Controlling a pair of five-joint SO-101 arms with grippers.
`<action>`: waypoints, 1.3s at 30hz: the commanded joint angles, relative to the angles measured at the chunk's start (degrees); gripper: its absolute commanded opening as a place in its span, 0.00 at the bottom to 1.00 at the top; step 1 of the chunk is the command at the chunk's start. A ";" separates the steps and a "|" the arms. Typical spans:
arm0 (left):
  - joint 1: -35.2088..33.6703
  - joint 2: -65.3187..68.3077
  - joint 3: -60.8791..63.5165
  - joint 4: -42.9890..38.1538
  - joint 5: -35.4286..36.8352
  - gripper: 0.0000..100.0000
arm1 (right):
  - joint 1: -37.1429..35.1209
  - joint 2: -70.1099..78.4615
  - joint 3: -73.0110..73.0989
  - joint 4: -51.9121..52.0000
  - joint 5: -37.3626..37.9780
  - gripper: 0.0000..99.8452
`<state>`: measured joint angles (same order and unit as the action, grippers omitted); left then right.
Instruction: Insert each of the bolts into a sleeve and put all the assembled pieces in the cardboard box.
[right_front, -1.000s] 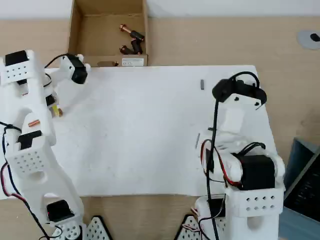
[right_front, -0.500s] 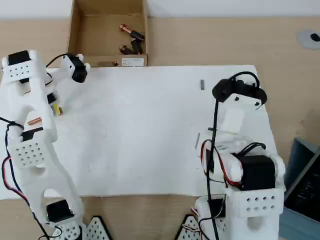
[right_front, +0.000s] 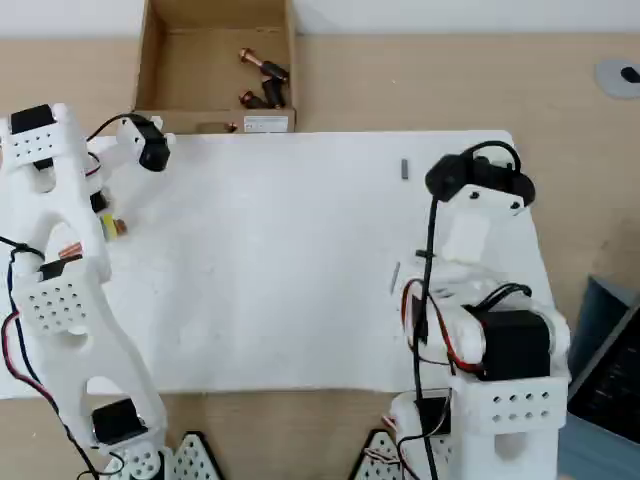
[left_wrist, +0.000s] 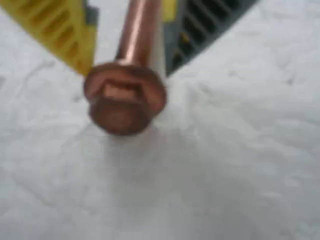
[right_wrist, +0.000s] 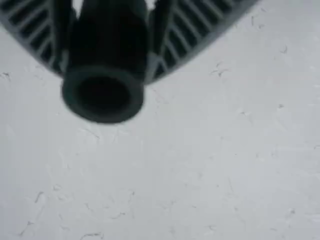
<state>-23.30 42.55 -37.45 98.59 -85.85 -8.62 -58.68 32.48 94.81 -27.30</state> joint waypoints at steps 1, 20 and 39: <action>-1.23 -0.66 -1.32 0.88 -0.62 0.13 | -0.48 -0.84 0.04 -1.41 0.35 0.01; 1.23 -0.04 8.18 0.88 -0.70 0.00 | -0.48 -1.10 -0.22 -1.41 0.35 0.01; 1.41 -17.45 2.90 1.67 11.08 0.01 | -0.57 -1.10 -8.57 -0.79 5.36 0.01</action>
<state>-22.68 33.58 -31.56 99.21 -77.58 -8.62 -58.68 27.82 94.81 -24.48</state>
